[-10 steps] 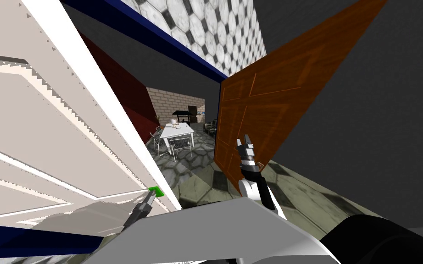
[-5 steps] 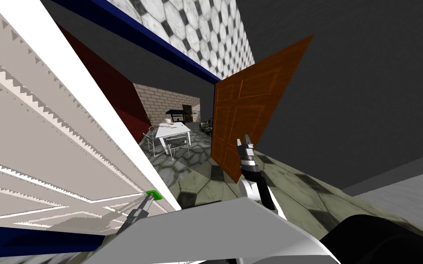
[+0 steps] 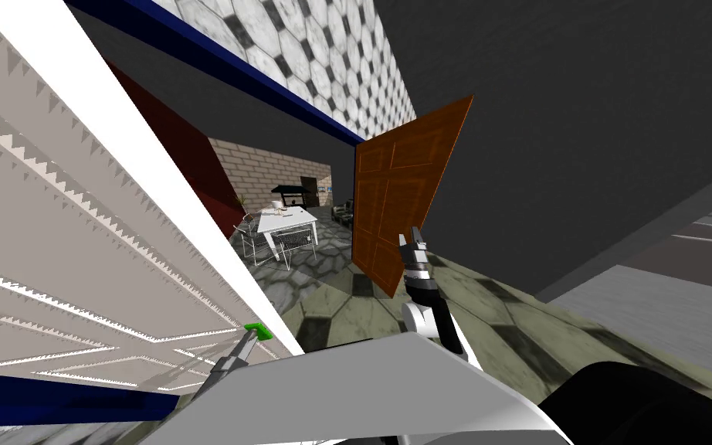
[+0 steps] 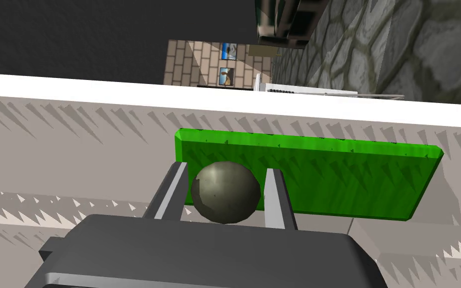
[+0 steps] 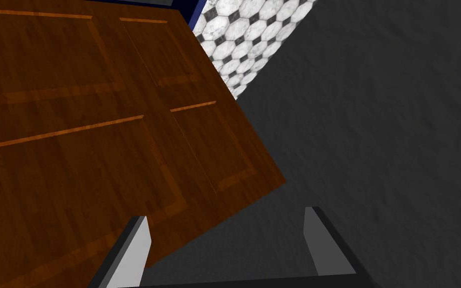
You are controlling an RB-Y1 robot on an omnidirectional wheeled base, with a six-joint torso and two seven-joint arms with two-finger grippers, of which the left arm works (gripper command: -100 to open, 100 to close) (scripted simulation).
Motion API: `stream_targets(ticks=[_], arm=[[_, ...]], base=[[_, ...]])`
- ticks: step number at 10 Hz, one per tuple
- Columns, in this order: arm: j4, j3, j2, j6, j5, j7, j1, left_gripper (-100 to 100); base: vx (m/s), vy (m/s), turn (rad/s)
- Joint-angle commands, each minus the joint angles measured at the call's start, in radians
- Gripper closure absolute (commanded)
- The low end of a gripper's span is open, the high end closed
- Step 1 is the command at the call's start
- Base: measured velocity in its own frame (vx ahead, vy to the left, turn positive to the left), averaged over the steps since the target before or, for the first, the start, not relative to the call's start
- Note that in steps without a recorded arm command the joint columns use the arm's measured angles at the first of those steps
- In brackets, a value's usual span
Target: Pull the door open
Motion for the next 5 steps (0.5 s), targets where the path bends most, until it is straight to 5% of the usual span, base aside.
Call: stream_targets(ticks=[1,5], arm=[[-0.01,0.001,0.0,0.015,0.002,-0.002,-0.003,100],[-0.019,0.004,-0.004,0.038,0.008,-0.008,-0.017,100]], base=[[-0.241,0.066,-0.202],[-0.202,0.053,-0.139]])
